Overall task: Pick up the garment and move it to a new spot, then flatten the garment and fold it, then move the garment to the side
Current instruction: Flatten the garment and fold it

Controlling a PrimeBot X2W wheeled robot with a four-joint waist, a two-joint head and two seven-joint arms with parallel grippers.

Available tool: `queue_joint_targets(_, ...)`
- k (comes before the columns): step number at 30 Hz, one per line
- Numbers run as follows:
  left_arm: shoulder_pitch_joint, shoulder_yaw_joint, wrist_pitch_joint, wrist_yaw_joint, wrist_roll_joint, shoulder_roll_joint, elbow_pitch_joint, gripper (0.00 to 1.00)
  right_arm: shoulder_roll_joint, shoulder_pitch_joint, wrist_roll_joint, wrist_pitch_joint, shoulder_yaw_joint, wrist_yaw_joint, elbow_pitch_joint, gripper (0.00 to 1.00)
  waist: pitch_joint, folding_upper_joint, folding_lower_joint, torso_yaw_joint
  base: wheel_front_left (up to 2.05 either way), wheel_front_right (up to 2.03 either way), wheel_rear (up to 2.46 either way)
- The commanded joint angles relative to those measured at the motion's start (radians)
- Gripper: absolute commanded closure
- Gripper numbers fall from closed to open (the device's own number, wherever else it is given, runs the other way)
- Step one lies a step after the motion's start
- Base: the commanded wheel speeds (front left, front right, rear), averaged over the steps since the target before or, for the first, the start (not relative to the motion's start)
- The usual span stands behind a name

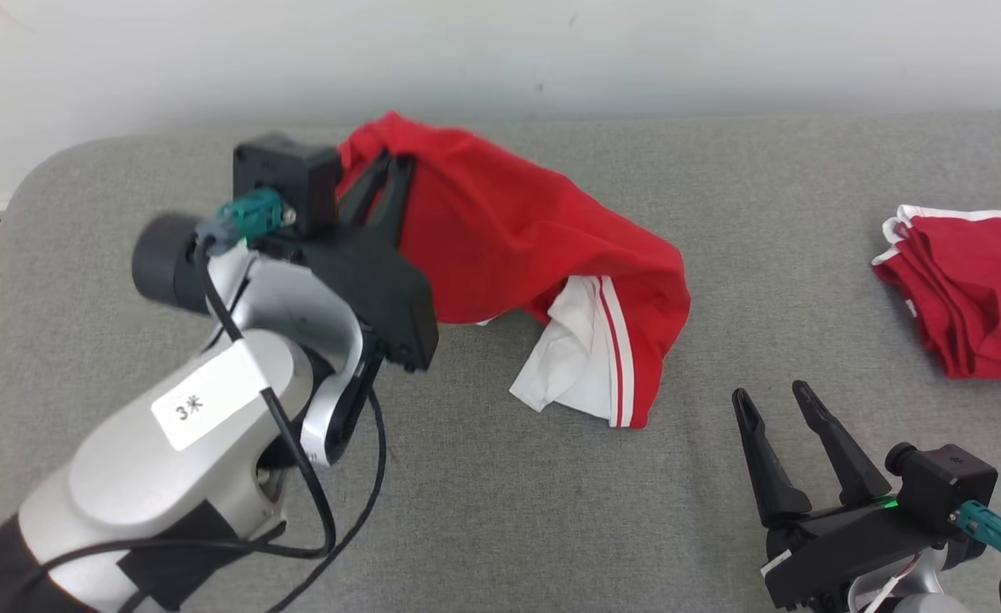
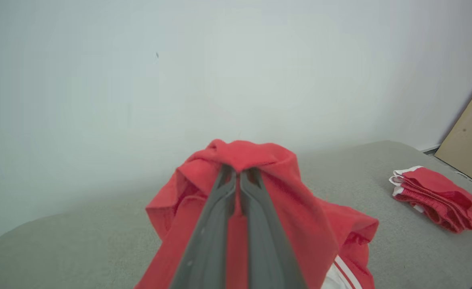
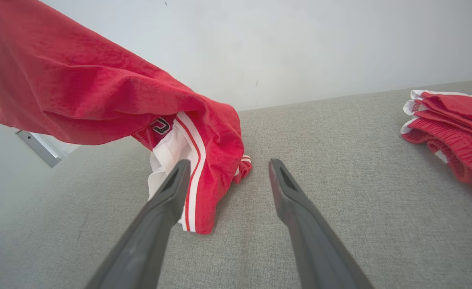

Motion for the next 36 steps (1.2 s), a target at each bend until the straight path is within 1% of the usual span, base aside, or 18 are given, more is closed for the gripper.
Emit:
queue_joint_targets(1,-0.028,0.004,0.0,0.007,0.014,0.005,-0.018,1.0,-0.003,0.006,0.01,-0.007,0.0,0.0,0.002,0.0,-0.006,-0.0001,0.0,-0.007,0.0,0.0,0.0)
queue_joint_targets(6,-0.084,0.012,-0.01,0.004,0.045,0.0,-0.056,1.0,-0.002,0.008,0.016,-0.012,0.004,0.0,0.009,0.0,-0.016,-0.0001,0.0,-0.016,0.0,0.0,0.0)
queue_joint_targets(10,-0.141,0.01,0.007,-0.007,0.052,-0.018,-0.067,1.0,-0.002,0.008,0.021,-0.017,0.006,0.0,0.014,0.0,-0.025,-0.0001,0.0,-0.023,0.0,0.0,0.0)
queue_joint_targets(18,-0.272,0.008,0.014,-0.033,0.08,-0.102,-0.091,1.0,-0.002,0.006,0.026,-0.025,0.008,0.0,0.02,0.0,-0.027,-0.0001,0.0,-0.026,0.0,0.0,0.0)
queue_joint_targets(23,-0.333,0.014,0.012,-0.044,0.087,-0.147,-0.074,1.0,-0.002,0.006,0.031,-0.03,0.016,0.0,0.027,0.0,-0.026,-0.0001,0.0,-0.033,0.0,0.0,0.0)
queue_joint_targets(26,-0.368,0.024,0.009,-0.043,0.092,-0.168,-0.056,1.0,-0.002,0.008,0.033,-0.037,0.019,0.0,0.031,0.0,-0.024,-0.0001,0.0,-0.038,0.0,0.0,0.0)
queue_joint_targets(30,-0.391,0.04,0.009,-0.029,0.085,-0.192,-0.053,1.0,-0.002,0.007,0.038,-0.042,0.02,0.0,0.036,0.0,-0.018,-0.0001,0.0,-0.041,0.0,0.0,0.0)
queue_joint_targets(32,-0.383,0.044,0.014,-0.018,0.08,-0.189,-0.038,1.0,-0.002,0.002,0.039,-0.045,0.022,0.0,0.037,0.0,-0.013,-0.0001,0.0,-0.044,0.0,0.0,0.0)
queue_joint_targets(33,-0.354,0.04,0.022,-0.012,0.068,-0.181,-0.012,1.0,-0.002,-0.004,0.04,-0.046,0.024,0.0,0.038,0.0,-0.006,-0.0001,0.0,-0.046,0.0,0.0,0.0)
queue_joint_targets(36,-0.301,0.024,0.046,-0.013,0.045,-0.16,0.058,1.0,-0.002,-0.013,0.041,-0.051,0.026,0.0,0.041,0.0,0.006,-0.0001,0.0,-0.049,0.0,0.0,0.0)
